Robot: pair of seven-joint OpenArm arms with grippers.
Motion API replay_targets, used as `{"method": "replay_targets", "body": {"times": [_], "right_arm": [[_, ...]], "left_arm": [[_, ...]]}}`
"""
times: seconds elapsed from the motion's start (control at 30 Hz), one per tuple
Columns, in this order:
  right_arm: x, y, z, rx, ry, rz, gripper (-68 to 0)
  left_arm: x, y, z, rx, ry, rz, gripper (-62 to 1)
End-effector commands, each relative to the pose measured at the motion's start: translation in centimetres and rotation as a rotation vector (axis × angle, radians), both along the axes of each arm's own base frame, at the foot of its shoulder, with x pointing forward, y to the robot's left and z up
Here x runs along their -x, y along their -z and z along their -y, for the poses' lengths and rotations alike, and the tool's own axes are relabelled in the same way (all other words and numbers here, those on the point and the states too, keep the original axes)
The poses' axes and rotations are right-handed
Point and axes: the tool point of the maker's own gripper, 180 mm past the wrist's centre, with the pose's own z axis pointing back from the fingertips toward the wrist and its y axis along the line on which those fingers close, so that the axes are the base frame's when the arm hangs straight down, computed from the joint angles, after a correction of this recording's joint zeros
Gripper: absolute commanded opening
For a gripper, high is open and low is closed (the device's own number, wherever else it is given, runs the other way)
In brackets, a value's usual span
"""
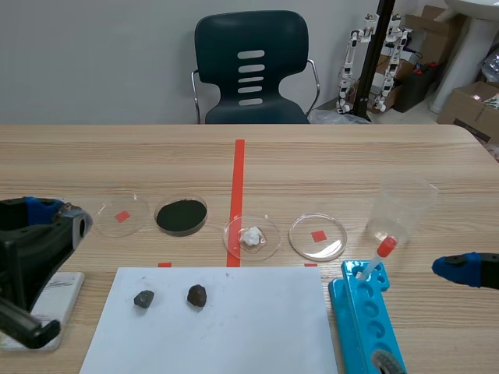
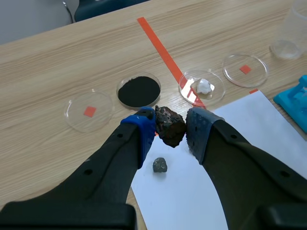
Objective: Pick up the right mineral with the left hand
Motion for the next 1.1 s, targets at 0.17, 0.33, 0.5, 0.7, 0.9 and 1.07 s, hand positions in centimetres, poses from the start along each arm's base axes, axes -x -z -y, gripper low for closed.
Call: {"method": "replay_targets", "body": {"times": [0.17,0.33,0.5,0.7,0.9,1.07], "right_arm": [[-0.27,-0.5,-0.16,-0.017,0.001,0.017,-8.8],[-0.27,-0.5,-0.16,-0.017,0.001,0.017,-8.8],[-0.27,-0.5,-0.16,-0.017,0.001,0.017,-8.8],[-0.27,-0.5,-0.16,-0.017,0.001,0.017,-8.8],[-0.27,-0.5,-0.16,-0.017,0.001,0.017,-8.8],[-0.27,-0.5,-0.16,-0.017,0.001,0.017,-8.8]], "left_arm": [[0.96,-1.04,-0.13,0.045,0.003,0.03,-46.0],[0.93,-1.24,-0.05,0.051,0.006,0.04,-46.0],[0.93,-1.24,-0.06,0.051,0.006,0.04,-46.0],[0.92,-1.24,-0.07,0.051,0.006,0.041,-46.0],[0.91,-1.3,-0.06,0.052,0.006,0.044,-46.0],[0.91,-1.31,-0.06,0.052,0.006,0.044,-46.0]]}}
